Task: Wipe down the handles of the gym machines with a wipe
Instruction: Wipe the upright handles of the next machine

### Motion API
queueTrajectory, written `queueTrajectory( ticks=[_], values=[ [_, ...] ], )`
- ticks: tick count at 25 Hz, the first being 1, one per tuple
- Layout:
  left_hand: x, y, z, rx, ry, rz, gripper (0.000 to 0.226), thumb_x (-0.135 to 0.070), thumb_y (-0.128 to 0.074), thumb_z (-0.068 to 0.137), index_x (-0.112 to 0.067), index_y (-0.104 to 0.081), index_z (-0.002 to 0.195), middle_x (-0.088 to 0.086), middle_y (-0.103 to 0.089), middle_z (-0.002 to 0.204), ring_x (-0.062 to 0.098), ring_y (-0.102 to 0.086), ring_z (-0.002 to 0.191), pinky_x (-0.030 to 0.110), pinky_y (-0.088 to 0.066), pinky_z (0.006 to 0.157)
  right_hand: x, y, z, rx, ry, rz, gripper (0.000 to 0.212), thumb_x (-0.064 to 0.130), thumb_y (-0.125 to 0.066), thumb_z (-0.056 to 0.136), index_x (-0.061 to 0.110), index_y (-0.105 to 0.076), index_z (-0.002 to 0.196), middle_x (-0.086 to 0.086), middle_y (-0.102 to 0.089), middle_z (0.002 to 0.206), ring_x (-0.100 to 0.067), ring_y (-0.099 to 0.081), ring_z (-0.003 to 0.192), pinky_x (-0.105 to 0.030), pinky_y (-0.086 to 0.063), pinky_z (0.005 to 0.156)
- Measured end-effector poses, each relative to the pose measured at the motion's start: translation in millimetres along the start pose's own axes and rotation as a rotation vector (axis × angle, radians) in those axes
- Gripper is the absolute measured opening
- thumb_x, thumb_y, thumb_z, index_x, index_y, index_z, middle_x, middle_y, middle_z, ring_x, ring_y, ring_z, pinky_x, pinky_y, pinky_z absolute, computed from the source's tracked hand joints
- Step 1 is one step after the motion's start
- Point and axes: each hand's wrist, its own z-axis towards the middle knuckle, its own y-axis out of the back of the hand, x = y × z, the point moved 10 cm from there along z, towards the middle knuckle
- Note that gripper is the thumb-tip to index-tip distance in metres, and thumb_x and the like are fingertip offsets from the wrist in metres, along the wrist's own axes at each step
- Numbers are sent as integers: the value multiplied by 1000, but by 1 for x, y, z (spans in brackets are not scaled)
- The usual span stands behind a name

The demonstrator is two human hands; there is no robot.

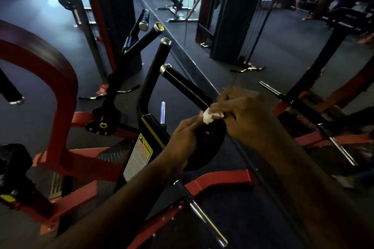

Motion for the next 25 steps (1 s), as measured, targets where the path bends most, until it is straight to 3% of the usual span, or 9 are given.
queueTrajectory(
  ticks=[3, 5, 8, 11, 15, 19, 22, 24, 25],
  values=[
    [5, 5, 1, 181, -46, 198, 28, -16, -51, 101, 7, -62, 89, 21, -56, 81, 33, -53, 72, 40, -43, 68, 9, -5, 25, -18, -107, -127, 14, 2, -71, 77, 11, -79, 83, -12, -65, 81, -25, -61, 69, -22, -33, 63],
    [4, 8, 2, 343, -95, 458, 27, -23, -55, 99, 0, -69, 92, 23, -65, 83, 38, -62, 72, 47, -49, 68, 10, -9, 34, 3, -175, -181, 18, -3, -70, 79, 9, -79, 88, -15, -66, 87, -28, -62, 76, -24, -34, 69],
    [-6, 11, 3, 579, -300, 885, 15, -13, -59, 97, -8, -72, 91, 6, -73, 86, 10, -69, 73, 28, -56, 74, 23, -2, -1, -110, -253, -251, 15, 0, -69, 80, 11, -78, 84, -13, -64, 81, -29, -61, 72, -31, -44, 61],
    [-14, 9, 0, 775, -537, 1178, 5, -11, -69, 89, -9, -74, 87, -13, -67, 84, -20, -58, 76, 2, -42, 72, 52, -15, -52, -168, -340, -372, 12, 11, -63, 86, 7, -74, 84, -11, -58, 77, -27, -57, 66, -37, -48, 51],
    [-5, 15, 5, 839, -467, 1284, 9, -20, -71, 88, -23, -75, 96, -21, -61, 83, -24, -54, 71, 0, -37, 66, 50, -23, -26, -91, -475, -521, 8, 10, -66, 85, 5, -67, 79, -12, -57, 82, -28, -59, 68, -35, -46, 54],
    [0, 15, 14, 972, -293, 1318, 24, -6, -66, 86, -24, -77, 98, -20, -67, 85, -15, -62, 74, 7, -46, 70, 60, -37, -25, -31, -513, -585, 14, 3, -57, 85, 2, -63, 73, -13, -56, 85, -28, -59, 65, -33, -42, 48],
    [-8, 18, 21, 978, -317, 1405, 19, 0, -62, 90, -12, -75, 95, -12, -66, 83, -10, -60, 68, 1, -42, 63, 77, -86, -52, 67, -680, -451, 30, 13, -34, 95, 3, -62, 99, -9, -55, 98, -16, -52, 67, -26, -42, 56],
    [-13, 22, 22, 1004, -331, 1432, 15, -6, -63, 92, -17, -71, 87, -17, -61, 76, -7, -62, 69, 0, -40, 60, 87, -108, -52, 116, -618, -422, 27, 12, -33, 100, 6, -55, 114, 2, -48, 93, -7, -37, 65, -15, -33, 57],
    [-14, 25, 22, 1029, -340, 1416, 15, -9, -64, 92, -21, -71, 86, -22, -58, 73, -13, -61, 70, -1, -39, 61, 81, -108, -51, 123, -669, -362, 24, 12, -34, 101, 5, -53, 113, 3, -48, 93, -8, -38, 65, -13, -35, 59]
  ],
)
